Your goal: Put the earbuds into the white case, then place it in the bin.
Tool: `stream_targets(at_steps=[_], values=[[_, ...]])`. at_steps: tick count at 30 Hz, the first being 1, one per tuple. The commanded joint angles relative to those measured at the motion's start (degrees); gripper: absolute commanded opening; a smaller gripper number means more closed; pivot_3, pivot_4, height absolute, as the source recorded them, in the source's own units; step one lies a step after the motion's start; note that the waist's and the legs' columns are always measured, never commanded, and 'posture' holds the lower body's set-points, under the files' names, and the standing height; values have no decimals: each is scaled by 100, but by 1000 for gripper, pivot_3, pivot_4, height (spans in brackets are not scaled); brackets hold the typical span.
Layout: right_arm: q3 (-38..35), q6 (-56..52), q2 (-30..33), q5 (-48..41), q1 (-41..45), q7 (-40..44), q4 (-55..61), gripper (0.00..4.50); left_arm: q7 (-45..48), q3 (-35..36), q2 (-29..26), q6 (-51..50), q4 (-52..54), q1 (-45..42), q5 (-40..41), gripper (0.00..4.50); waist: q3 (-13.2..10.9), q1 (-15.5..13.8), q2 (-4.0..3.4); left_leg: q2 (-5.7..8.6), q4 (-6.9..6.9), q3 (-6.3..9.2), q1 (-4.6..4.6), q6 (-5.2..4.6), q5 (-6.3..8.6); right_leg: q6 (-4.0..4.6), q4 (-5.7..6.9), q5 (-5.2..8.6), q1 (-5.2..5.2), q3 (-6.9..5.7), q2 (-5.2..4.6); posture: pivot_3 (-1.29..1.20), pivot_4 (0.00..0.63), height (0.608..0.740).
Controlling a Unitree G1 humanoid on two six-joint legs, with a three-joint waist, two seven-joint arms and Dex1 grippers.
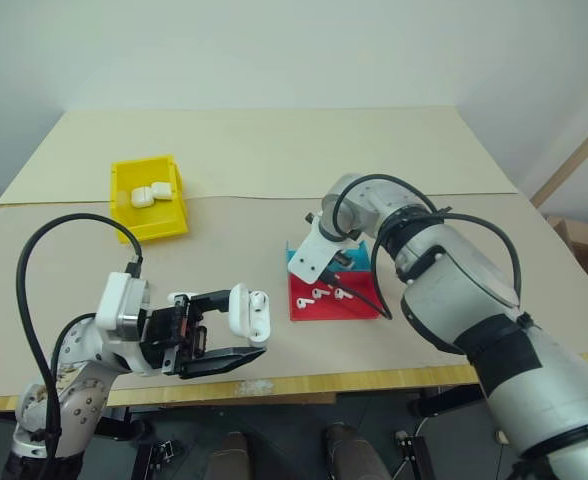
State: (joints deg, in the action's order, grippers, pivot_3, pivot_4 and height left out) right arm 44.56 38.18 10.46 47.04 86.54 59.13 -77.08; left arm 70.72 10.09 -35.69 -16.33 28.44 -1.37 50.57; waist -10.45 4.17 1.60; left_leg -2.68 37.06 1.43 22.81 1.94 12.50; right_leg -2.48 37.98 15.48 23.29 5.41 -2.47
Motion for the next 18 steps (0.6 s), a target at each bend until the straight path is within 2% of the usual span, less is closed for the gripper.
stream_targets(at_steps=[1, 2, 4, 18], values=[[13, 154, 25, 12, 23, 52, -3, 1636, 0, 24, 4, 69, 151, -11, 52, 2767, 0, 0, 0, 0, 0, 0, 0, 0, 0, 0, 0, 0, 0, 0, 0, 0, 150, 740], [6, 169, 27, 4, 24, 71, -4, 1636, -3, 23, 6, 67, 147, -19, 54, 2767, 0, 0, 0, 0, 0, 0, 0, 0, 0, 0, 0, 0, 0, 0, 0, 0, 150, 740], [-19, 186, 27, -16, 19, 50, -2, 1045, -1, 20, 6, 67, 138, -28, 52, 2767, 0, 1, 0, 0, 0, 0, 0, 0, 0, 0, 0, 0, 0, 0, 0, 0, 150, 740], [-35, 166, 18, -24, 25, -25, -3, 1045, -3, 10, 8, 62, 128, -53, 50, 2767, 0, 1, 0, 0, 0, 0, 0, 0, 0, 0, 0, 0, 0, 0, 0, 0, 150, 740]])
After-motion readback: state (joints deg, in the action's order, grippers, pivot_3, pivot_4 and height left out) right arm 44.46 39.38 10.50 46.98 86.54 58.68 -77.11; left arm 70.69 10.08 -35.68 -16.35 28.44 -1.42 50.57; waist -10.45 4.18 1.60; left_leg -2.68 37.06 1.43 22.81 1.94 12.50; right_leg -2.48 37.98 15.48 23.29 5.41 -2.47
